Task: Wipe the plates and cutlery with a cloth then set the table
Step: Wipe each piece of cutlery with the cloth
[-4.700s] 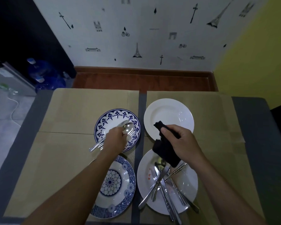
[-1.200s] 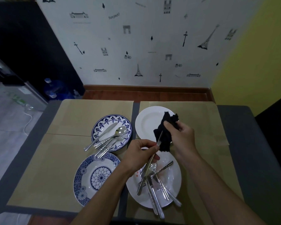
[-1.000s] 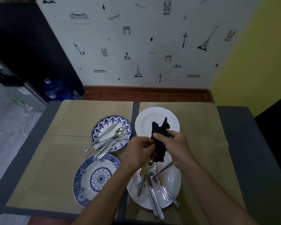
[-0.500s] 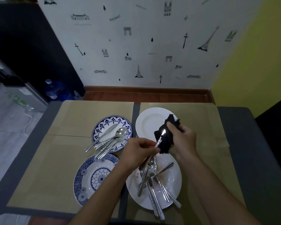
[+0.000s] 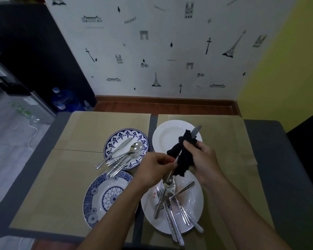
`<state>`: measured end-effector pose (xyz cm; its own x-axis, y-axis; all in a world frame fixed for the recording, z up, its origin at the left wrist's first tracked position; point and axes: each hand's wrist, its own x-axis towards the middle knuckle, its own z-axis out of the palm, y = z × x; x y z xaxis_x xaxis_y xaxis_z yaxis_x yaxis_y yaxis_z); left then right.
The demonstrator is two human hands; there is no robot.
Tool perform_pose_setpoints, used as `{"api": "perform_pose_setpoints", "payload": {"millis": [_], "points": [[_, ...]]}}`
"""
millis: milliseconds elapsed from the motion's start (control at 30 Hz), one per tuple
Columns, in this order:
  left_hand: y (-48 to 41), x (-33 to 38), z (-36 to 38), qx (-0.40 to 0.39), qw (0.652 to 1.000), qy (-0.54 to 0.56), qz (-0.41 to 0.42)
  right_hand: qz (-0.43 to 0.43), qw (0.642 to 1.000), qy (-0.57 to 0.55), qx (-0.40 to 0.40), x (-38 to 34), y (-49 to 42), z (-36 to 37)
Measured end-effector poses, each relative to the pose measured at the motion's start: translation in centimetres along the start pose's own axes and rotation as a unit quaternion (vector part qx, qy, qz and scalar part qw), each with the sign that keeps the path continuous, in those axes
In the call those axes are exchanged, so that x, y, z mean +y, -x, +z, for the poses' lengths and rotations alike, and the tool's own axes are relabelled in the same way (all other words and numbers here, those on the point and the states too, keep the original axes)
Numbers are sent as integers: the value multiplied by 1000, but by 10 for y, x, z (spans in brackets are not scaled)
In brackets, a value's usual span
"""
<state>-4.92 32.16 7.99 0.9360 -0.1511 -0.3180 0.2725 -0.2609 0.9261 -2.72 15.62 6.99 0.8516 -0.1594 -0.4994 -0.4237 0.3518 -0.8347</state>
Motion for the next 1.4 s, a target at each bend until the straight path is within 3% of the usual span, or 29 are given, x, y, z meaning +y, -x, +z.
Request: {"api": "perform_pose_setpoints", "payload": {"millis": [133, 367, 500, 600, 800, 933, 1067, 1300, 1400], "points": [[-1, 2, 4, 39, 999, 1, 11, 4, 994, 71, -80, 4, 7, 2], [-15, 9, -13, 115, 989, 87, -42, 0, 985, 115, -125, 6, 13, 1], [-27, 20, -22, 66, 988, 126, -59, 3, 962, 182, -203, 6, 21, 3], [-28, 22, -25, 75, 986, 138, -63, 14, 952, 198, -231, 7, 25, 5], [-30, 30, -42, 248, 950, 184, -52, 22, 906, 326, -271, 6, 28, -8], [-35, 27, -52, 306, 937, 160, -45, -79, 841, 477, -242, 12, 29, -10], [-34, 29, -51, 300, 944, 133, -28, -105, 871, 432, -207, 11, 31, -4], [-30, 33, -40, 265, 961, 74, -1, -194, 847, 468, -161, 14, 35, 9], [-27, 30, -28, 221, 974, 43, 0, -216, 852, 454, -145, 12, 38, 18]]}}
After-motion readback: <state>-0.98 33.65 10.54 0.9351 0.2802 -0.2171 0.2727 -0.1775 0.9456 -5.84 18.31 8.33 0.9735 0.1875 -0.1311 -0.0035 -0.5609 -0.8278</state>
